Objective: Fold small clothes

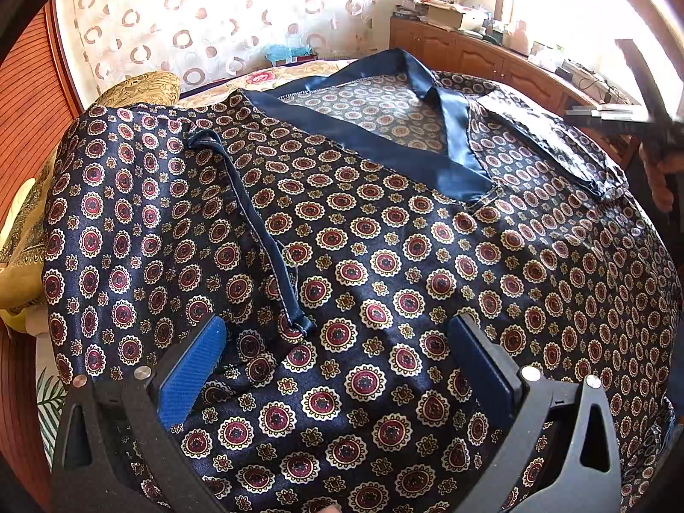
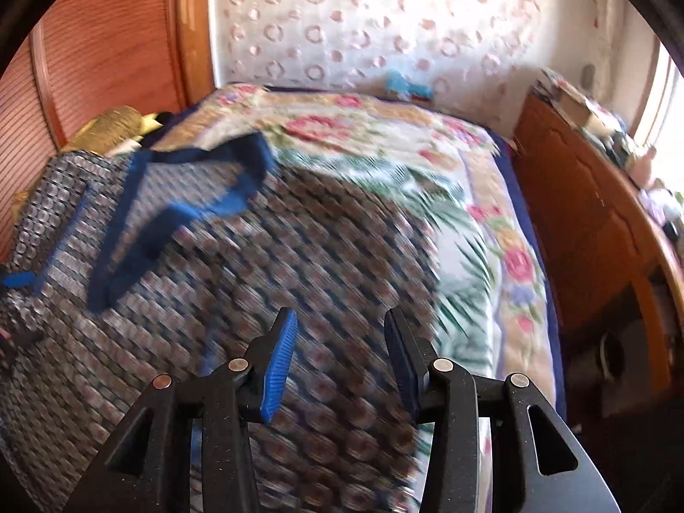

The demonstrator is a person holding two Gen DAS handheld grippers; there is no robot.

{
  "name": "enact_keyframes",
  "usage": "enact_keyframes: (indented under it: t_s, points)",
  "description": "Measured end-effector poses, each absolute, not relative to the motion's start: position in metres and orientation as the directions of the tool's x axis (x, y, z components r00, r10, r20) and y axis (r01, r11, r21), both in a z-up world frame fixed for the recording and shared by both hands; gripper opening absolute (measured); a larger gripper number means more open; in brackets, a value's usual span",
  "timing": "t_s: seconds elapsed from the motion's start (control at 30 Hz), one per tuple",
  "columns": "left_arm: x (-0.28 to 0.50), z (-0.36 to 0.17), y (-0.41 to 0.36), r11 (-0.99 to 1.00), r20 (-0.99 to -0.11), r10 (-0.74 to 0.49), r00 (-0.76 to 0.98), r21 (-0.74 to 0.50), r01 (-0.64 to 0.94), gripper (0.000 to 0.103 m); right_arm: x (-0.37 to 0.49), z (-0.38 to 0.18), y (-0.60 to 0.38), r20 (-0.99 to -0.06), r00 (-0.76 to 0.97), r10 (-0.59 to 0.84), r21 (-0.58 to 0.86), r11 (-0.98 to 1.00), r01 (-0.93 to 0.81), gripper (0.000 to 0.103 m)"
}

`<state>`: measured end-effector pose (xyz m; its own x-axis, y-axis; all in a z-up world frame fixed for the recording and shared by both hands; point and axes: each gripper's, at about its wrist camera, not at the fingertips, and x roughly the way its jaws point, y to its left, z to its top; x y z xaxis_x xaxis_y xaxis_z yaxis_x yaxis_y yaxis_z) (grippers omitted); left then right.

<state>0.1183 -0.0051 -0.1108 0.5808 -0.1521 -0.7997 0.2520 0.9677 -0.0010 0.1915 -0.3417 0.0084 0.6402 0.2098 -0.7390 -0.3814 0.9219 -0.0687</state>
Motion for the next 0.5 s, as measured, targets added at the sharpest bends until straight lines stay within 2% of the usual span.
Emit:
enact_keyframes:
  t_s: [0.3, 0.37, 0.43, 0.5]
  points:
    - [0.118, -0.11, -0.004, 0.968, -0.8, -0.152, 0.58, 0.0, 0.252, 0.103, 0.196, -0.015, -0.354, -0.755, 0.619, 0.214, -0.022, 0.936, -0.35, 0.045]
    - [0.118, -0.11, -0.005, 0.968, -0.8, -0.151, 0.58, 0.0, 0.252, 0.103, 0.195, -0.017, -0.356, -0.749, 0.619, 0.238, -0.001, 0.933, -0.36, 0.05]
    - [0.117, -0.109, -0.005, 0.968, -0.8, -0.15, 0.581, 0.001, 0.251, 0.103, 0.192, -0.022, -0.355, -0.742, 0.624, 0.246, -0.017, 0.923, -0.384, 0.07]
    - [0.118, -0.11, -0.005, 0.968, -0.8, -0.15, 0.58, 0.001, 0.251, 0.103, 0.19, -0.024, -0.358, -0.742, 0.617, 0.261, -0.002, 0.92, -0.391, 0.079]
